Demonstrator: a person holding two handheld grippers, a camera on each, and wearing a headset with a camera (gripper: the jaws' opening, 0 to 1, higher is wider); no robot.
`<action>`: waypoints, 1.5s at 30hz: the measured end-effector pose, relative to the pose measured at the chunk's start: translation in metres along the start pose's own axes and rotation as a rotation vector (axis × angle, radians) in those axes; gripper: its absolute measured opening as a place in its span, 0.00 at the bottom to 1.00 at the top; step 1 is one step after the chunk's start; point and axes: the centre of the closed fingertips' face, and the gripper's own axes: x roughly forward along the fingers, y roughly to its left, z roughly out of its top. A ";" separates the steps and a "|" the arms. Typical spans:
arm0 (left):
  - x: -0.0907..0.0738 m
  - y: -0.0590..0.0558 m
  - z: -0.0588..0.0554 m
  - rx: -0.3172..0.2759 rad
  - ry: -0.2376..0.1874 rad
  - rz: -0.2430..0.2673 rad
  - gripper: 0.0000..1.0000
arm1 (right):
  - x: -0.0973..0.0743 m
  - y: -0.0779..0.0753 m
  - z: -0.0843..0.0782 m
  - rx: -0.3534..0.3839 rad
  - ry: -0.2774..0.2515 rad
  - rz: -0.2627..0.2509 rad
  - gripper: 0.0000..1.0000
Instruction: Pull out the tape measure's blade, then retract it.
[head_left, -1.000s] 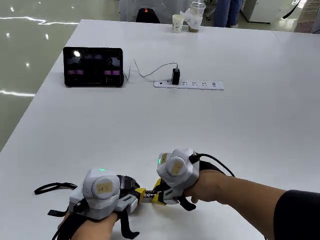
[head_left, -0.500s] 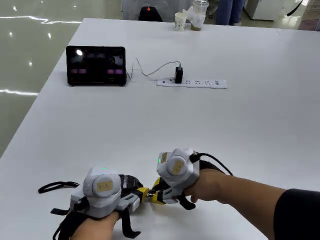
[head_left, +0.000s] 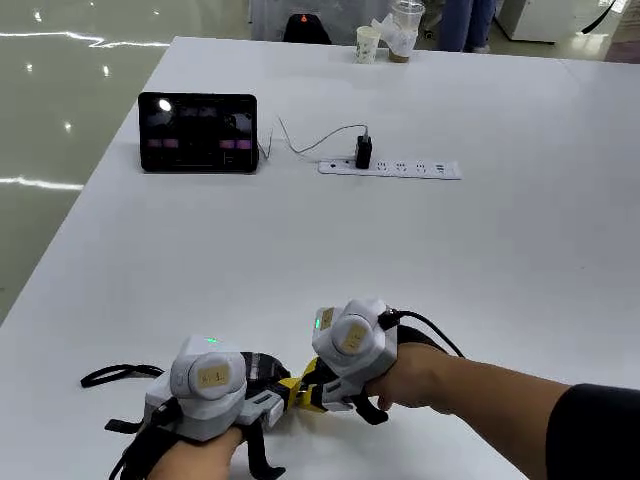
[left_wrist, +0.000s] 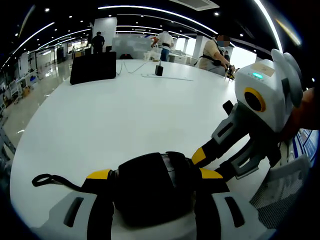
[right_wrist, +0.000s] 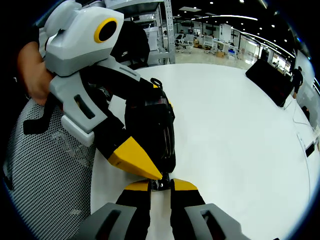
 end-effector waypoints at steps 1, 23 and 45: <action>0.000 0.000 0.000 0.001 0.000 0.000 0.61 | 0.001 0.000 0.002 -0.008 -0.004 0.001 0.11; 0.000 0.000 0.000 0.007 0.001 -0.005 0.63 | 0.002 0.001 0.003 0.001 -0.011 -0.026 0.13; -0.011 0.002 0.004 0.027 0.046 -0.140 0.73 | -0.040 0.004 -0.019 0.067 -0.050 -0.100 0.18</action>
